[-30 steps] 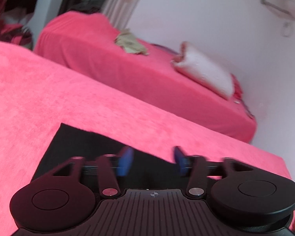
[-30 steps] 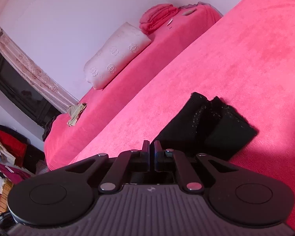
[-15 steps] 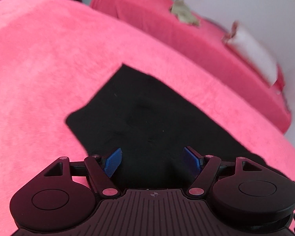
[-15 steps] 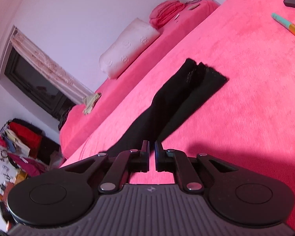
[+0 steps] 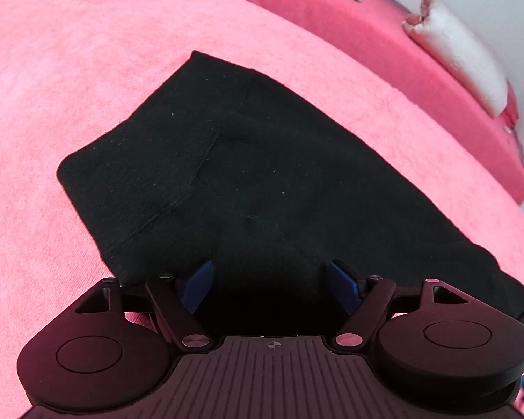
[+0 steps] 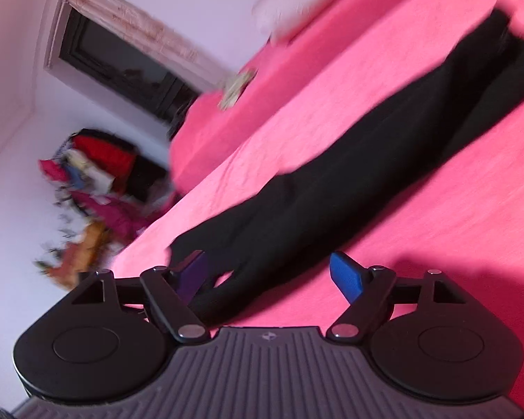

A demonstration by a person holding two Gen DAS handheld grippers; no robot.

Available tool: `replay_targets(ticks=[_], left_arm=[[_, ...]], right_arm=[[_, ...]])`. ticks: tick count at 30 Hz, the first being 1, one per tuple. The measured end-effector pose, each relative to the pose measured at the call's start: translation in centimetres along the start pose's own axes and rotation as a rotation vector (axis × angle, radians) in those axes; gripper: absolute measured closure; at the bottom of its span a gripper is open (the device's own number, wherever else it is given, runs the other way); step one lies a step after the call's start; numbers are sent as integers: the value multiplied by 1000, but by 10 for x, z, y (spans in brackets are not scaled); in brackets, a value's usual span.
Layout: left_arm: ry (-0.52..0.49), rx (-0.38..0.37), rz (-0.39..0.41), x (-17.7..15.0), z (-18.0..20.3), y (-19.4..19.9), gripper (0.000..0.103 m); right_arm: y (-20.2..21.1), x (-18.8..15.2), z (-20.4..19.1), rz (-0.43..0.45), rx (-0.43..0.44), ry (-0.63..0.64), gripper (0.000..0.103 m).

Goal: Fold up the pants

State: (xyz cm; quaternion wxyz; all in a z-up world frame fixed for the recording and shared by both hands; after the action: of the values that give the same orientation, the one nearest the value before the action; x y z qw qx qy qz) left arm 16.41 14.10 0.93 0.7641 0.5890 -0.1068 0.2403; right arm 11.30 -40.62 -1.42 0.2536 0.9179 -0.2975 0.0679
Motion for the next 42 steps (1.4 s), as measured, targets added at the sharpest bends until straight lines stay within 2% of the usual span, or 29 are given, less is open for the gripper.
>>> replay_targets(ticks=[2,4,6,10,12,15,17,19,22,24,27,30,32,35,37,39,42], left_arm=[[6,3,22,-7,-4,4,0],[12,-8,39,-12,-5,11,0],[9,2,54,-19,-6,18,0],[4,-16,66,-28,-18,27,2],[15,-37,59,-32,-26,31,3],[18,-80,37,-32,-28,39,1],[-21,-72,47,-26,-21,43,1],[-68,-35,51,-20,-11,39,1],[-43,-47,23,-21,-12,26,4],[-20,-59,40,-23,-14,24,4],[-5,-101,66,-27,-18,30,5],[-5,-146,107,-29,-23,36,5],[-3,-152,136,-28,-26,37,5],[8,-189,165,-26,-33,38,5],[13,-208,177,-25,-38,38,5],[12,-211,196,-24,-42,40,5],[20,-215,246,-23,-46,48,5]], right_arm=[[-28,-11,-6,-95,8,-10,21],[-57,-23,-22,-178,-12,46,23],[-78,-40,-47,-230,-48,184,24],[-97,-79,-103,-285,-111,554,24],[-99,-81,-112,-307,-117,575,24],[-95,-74,-107,-284,-129,528,25],[-86,-85,-115,-221,-153,657,25],[-87,-102,-132,-180,-177,852,25],[-105,-125,-152,-191,-162,1105,22],[-125,-134,-163,-210,-146,1193,22],[-167,-140,-177,-282,-106,1231,24],[-208,-142,-188,-333,-57,1207,26],[-237,-142,-190,-363,-55,1187,32],[-268,-138,-188,-423,-98,1120,52],[-275,-132,-185,-455,-94,1061,95],[-268,-127,-184,-447,-57,1026,95],[-261,-117,-195,-374,-47,1047,95]])
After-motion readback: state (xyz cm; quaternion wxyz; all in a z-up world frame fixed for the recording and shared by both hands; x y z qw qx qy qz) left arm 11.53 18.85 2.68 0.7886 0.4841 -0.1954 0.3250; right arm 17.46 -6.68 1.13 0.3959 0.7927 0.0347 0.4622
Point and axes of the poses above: each gripper's, at about its wrist camera, not at the fingertips, and y roughly against the way its jaws point, z to its right, x to its top, the point moved 1 cm from there along -y, roughly the way its jaws point, and after that the axes turned 8 degrees about -y, right-handed, at the moved point
